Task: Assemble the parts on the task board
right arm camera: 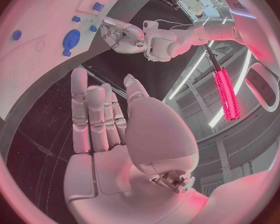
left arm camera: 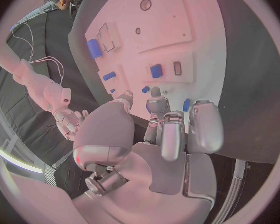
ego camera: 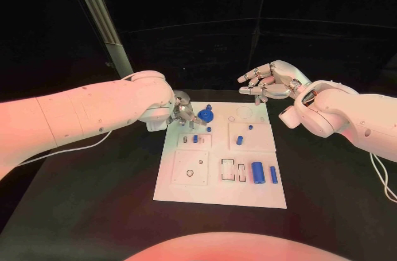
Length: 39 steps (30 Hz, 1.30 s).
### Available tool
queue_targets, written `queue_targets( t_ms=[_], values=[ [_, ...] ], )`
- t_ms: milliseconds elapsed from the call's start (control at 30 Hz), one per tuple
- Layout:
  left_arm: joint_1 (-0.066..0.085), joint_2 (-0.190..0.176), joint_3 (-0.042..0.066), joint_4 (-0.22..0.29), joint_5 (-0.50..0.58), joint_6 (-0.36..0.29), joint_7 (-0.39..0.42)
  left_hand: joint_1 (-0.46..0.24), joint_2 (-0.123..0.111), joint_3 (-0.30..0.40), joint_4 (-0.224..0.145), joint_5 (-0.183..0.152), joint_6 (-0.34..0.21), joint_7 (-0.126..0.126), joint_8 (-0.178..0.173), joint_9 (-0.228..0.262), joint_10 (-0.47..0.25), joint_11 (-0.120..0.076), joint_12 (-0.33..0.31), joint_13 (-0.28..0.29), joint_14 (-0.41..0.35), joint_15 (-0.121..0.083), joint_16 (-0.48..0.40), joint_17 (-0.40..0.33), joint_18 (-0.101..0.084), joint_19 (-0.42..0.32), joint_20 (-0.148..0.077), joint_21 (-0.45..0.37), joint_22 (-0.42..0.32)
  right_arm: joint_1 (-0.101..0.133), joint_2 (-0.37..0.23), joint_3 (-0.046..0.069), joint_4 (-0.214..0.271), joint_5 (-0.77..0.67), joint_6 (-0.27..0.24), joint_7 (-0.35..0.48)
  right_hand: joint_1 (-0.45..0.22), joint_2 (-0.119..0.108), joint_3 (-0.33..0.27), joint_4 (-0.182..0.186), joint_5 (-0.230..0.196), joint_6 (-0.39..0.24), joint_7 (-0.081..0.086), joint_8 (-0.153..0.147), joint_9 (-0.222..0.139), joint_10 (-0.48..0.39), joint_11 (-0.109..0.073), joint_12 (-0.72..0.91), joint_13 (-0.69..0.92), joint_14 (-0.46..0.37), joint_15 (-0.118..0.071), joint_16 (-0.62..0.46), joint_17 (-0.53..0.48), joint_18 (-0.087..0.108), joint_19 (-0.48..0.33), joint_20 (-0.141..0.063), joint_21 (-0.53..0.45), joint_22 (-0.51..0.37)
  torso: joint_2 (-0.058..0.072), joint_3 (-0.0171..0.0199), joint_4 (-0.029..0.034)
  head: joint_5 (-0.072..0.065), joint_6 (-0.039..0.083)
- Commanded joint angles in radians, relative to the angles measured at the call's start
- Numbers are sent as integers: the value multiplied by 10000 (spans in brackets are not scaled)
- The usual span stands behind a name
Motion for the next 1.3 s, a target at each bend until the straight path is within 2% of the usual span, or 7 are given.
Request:
queue_targets(
  t_ms=[33, 167, 367, 700, 833, 1067, 1300],
  values=[
    [304, -66, 57, -79, 412, 693, -105, 207, 68, -196, 27, 0, -43, 98, -245, -204, -42, 91, -37, -72, 1038, 125, 31, 2634, 127, -34, 97, -77, -73, 17, 16, 7, -36, -8, -6, 72, -105, -8, -21, 57, 32, -67, -7, 32, 12, -59, -3, 25, -15, -64, 16, -66, -15, 38, -79, 20, -39, -6, -22, 34, -5, 50, 38],
    [547, 74, 84, -630, 595, 1479, -287, 407, 202, -439, 62, -1, 89, 135, -415, -392, -100, 129, -69, -153, 1034, 167, 22, 2619, 170, -111, 174, -213, -221, 17, 29, 6, -63, -8, -17, 56, -104, -8, -21, 58, 34, -73, -5, 37, 12, -69, -1, 24, -22, -72, 18, -66, -18, 38, -84, 22, -42, -7, -29, 34, 30, 56, 116],
    [591, 458, 31, -1784, 696, 2134, -250, 593, 343, -662, 62, -1, 209, 139, -534, -536, -108, 134, -36, -157, 1038, 180, 31, 2634, 182, -125, 208, -245, -237, 15, 74, 5, -95, -8, -8, 51, -96, 0, -17, 59, 40, -81, -3, 46, 14, -84, 1, 21, -36, -75, 21, -52, -6, 38, -91, 26, -46, -7, -19, 14, 15, 69, 163],
    [125, 1073, -96, -3329, 356, 1974, 538, 869, 530, -812, 10, 0, 283, 140, -641, -660, -150, 137, -50, -223, 1038, 181, 31, 2634, 178, -107, 217, -226, -195, 9, 90, 4, -112, -9, -32, 43, 22, 37, 41, 14, 60, -113, -3, 101, 23, -122, -2, 19, -110, -104, 22, -26, -14, 44, -111, 35, -55, -4, -11, 4, 9, 85, 213],
    [-23, 1262, -106, -3678, 185, 1643, 783, 905, 574, -873, 23, -1, 331, 129, -654, -688, -93, 129, 25, -146, 1038, 176, 31, 2634, 153, -51, 215, -134, -74, 7, 111, 4, -116, -9, -35, 36, 30, 40, 46, 10, 60, -115, -3, 105, 24, -124, -3, 20, -115, -105, 21, -22, -13, 45, -112, 35, -55, -3, -10, 30, 6, 105, 201],
    [-210, 1504, -112, -4003, 45, 1300, 1033, 937, 684, -1145, 81, -2, 582, 71, -623, -747, 64, 79, 209, 21, 1038, 136, 31, 2634, 113, 54, 188, 24, 133, 5, 147, 4, -131, -9, -33, 31, 30, 40, 46, 10, 60, -115, -3, 105, 24, -124, -3, 20, -115, -105, 21, -22, -13, 45, -112, 35, -55, -3, -3, 21, -3, 128, 205],
    [-269, 1651, -111, -4101, 18, 1113, 1094, 915, 691, -1261, 99, -1, 636, 59, -619, -765, 115, 67, 272, 84, 1038, 125, 31, 2634, 100, 83, 177, 71, 196, 5, 180, 3, -154, -9, -22, 27, 30, 40, 46, 10, 60, -115, -3, 105, 24, -124, -3, 20, -115, -105, 21, -22, -13, 45, -112, 35, -55, -3, -11, 36, -1, 107, 180]
  ],
)
